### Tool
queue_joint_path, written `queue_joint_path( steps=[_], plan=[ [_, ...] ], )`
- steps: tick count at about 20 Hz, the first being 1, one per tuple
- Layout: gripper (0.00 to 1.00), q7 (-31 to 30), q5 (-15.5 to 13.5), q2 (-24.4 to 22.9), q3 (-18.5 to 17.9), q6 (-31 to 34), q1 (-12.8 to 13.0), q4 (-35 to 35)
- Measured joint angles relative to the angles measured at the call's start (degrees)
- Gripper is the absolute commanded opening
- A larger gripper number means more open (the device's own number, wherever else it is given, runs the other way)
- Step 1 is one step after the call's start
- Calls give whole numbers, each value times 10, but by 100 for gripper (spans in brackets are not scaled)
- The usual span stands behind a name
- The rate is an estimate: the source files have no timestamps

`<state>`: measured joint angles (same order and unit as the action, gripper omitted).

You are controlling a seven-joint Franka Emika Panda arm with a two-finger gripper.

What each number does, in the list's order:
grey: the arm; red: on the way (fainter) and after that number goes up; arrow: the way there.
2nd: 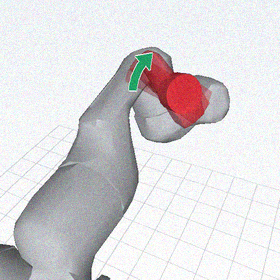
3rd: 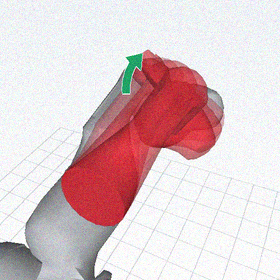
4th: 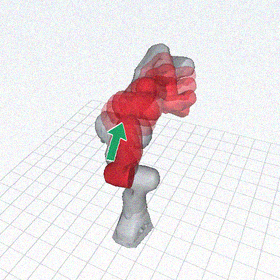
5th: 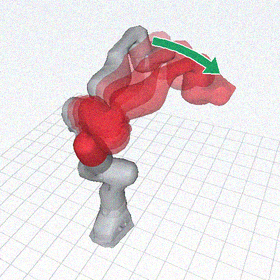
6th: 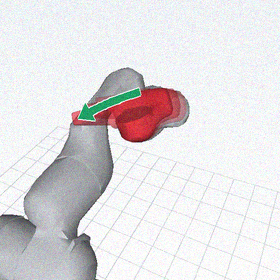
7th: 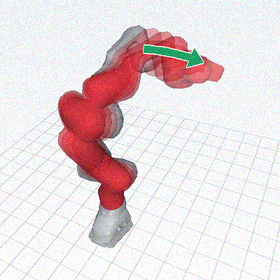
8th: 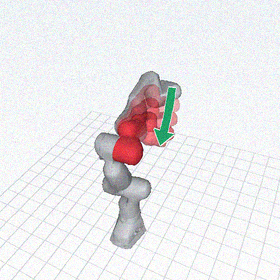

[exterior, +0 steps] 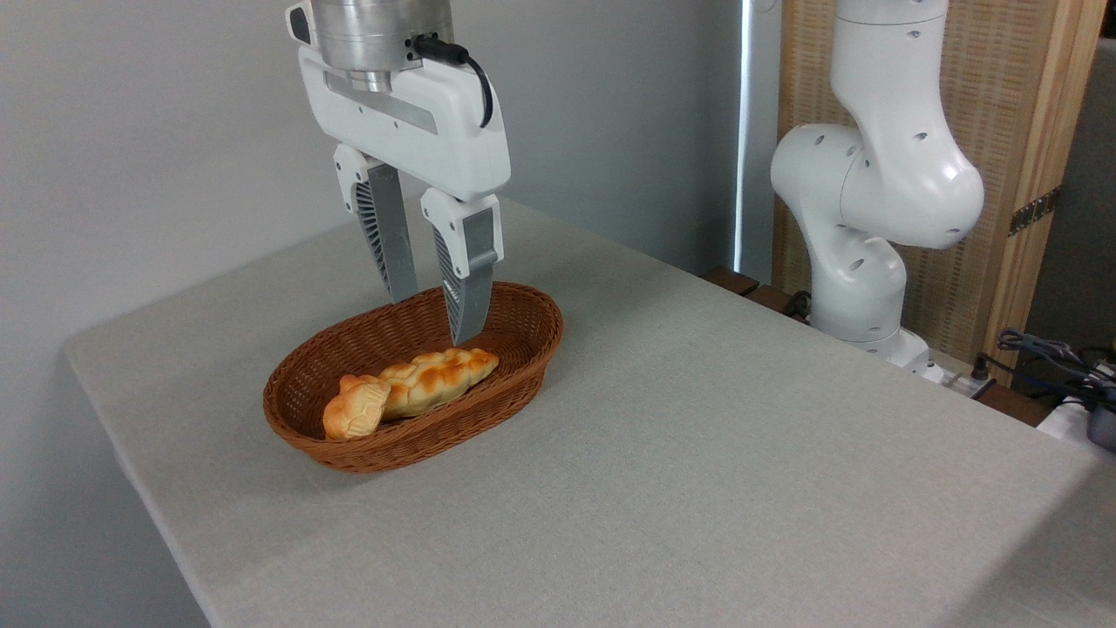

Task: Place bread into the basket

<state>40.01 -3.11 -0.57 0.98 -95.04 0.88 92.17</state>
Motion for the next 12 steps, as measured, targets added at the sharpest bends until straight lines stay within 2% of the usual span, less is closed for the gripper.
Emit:
queue_joint_path(
  steps=[12],
  plan=[
    [100, 25, 0, 0, 0, 8, 0, 0]
  ],
)
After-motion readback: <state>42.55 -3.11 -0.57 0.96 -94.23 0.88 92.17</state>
